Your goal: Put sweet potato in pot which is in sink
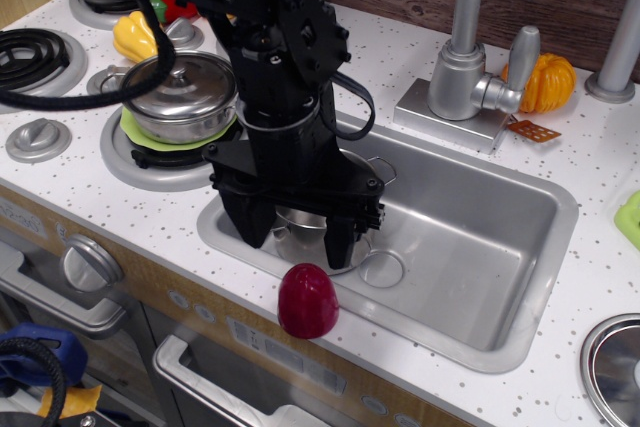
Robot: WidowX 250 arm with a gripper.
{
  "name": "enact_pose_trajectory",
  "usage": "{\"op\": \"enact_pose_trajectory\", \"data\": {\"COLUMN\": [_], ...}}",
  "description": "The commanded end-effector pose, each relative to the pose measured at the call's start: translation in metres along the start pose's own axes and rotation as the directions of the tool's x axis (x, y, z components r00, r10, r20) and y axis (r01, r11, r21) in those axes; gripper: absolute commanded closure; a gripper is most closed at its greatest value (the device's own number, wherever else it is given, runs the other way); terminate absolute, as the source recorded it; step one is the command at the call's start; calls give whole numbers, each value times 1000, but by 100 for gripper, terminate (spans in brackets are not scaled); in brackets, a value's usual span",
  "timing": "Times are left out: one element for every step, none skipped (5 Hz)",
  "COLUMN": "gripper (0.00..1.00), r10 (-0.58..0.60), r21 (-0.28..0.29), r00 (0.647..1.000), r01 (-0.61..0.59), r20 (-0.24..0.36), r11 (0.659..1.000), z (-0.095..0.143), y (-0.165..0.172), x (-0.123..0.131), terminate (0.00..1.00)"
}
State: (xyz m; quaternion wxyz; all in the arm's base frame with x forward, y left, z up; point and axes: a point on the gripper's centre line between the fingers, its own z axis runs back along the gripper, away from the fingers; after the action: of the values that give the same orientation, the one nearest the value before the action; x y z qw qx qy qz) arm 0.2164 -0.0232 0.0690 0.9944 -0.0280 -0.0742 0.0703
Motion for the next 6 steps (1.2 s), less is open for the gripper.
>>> {"op": "enact_pose_trajectory", "data": {"gripper": [0, 0, 0, 0, 0, 0], "r10": [0, -4, -24, -32, -22, -9], "r21": [0, -14, -25, -34, -57, -77], "r00": [1000, 999, 996, 992, 991, 985], "r01": [0, 4, 26, 36, 30, 22], "r20": [0, 39, 89, 124, 132, 172], "r11": [1000, 1000, 999, 999, 998, 997], "z": [0, -15, -30, -41, -45, -58], "y": [0, 6, 11, 15, 15, 13], "x": [0, -1, -4, -4, -5, -8], "terminate": [0, 0, 0, 0, 0, 0]}}
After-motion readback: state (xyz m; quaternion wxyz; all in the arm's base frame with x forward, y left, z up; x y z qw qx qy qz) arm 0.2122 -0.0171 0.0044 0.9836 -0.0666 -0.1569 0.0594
